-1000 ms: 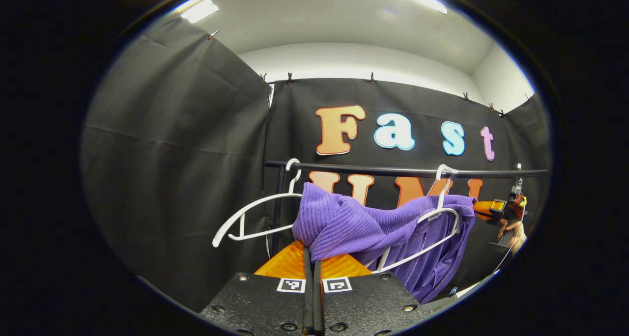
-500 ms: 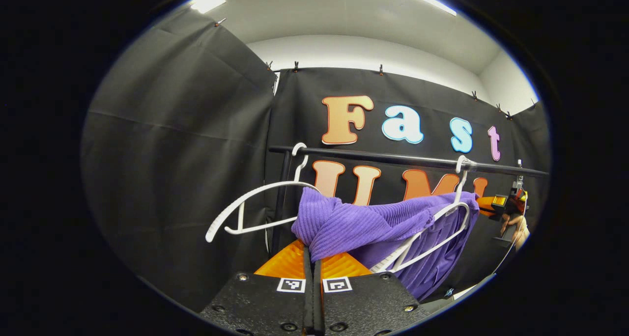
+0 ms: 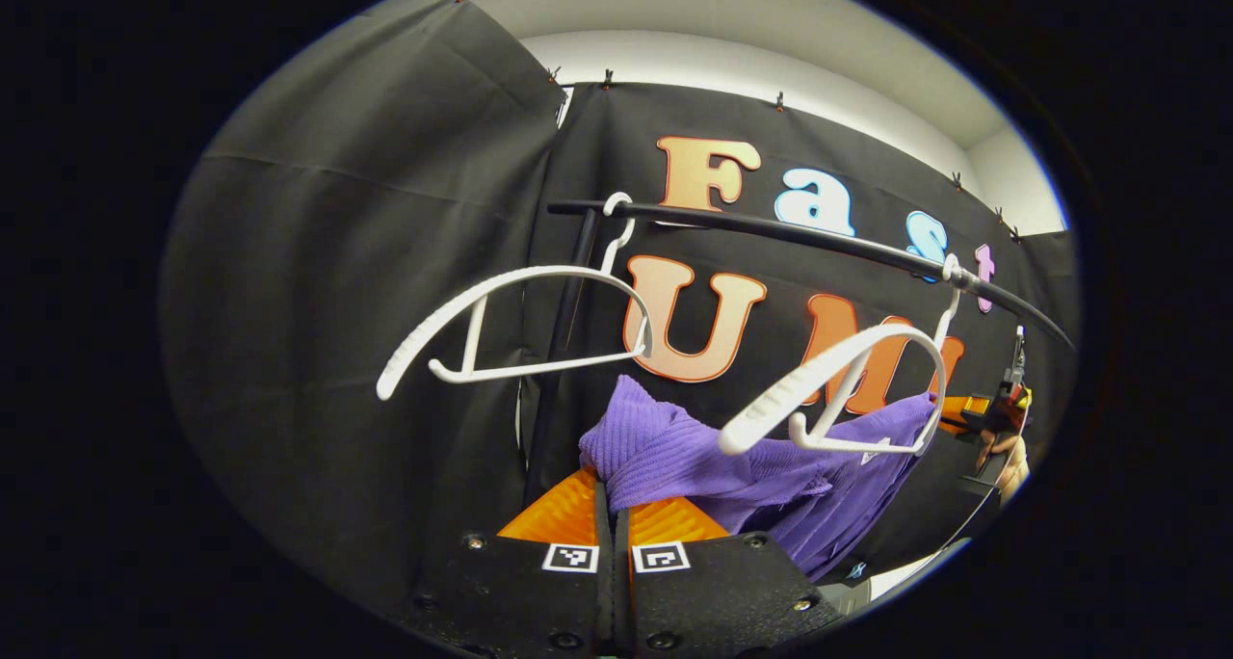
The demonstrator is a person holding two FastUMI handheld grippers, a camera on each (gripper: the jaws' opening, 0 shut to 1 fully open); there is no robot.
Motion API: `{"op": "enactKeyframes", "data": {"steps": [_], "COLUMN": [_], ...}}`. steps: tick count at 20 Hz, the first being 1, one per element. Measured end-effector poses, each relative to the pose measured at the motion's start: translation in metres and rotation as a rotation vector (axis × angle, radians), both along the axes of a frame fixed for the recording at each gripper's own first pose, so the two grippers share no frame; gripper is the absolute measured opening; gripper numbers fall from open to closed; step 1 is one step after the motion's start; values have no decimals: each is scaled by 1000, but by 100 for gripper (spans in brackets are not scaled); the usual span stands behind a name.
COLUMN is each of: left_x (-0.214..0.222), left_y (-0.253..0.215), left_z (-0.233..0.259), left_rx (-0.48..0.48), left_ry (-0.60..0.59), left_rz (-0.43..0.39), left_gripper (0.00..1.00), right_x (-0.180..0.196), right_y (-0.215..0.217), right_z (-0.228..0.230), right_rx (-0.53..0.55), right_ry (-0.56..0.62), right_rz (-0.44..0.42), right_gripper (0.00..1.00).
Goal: Grasp the clothes on the hanger with both hands and then place them into the laundry hamper below.
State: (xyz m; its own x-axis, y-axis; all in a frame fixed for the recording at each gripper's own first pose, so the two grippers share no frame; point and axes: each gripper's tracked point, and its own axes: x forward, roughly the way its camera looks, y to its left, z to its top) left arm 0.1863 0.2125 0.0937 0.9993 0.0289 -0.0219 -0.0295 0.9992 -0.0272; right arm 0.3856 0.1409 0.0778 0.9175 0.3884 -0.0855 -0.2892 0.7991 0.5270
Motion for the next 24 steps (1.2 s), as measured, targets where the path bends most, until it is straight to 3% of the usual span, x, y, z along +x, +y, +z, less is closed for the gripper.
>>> {"op": "enactKeyframes", "data": {"steps": [7,14,24], "left_x": [0,-8,-18], "left_y": [5,0,-50], "left_z": [-31,-68,-116], "left_rx": [6,80,115], "left_ry": [59,122,199], "left_rz": [-25,-50,-157], "left_gripper": [0,0,0], "right_x": [-12,-44,-109], "right_y": [-11,-29,-36], "right_z": [-52,-107,-161], "right_rx": [-61,-87,-155], "right_ry": [78,151,219], "right_rz": [-45,-96,-126], "right_gripper": [11,11,11]}}
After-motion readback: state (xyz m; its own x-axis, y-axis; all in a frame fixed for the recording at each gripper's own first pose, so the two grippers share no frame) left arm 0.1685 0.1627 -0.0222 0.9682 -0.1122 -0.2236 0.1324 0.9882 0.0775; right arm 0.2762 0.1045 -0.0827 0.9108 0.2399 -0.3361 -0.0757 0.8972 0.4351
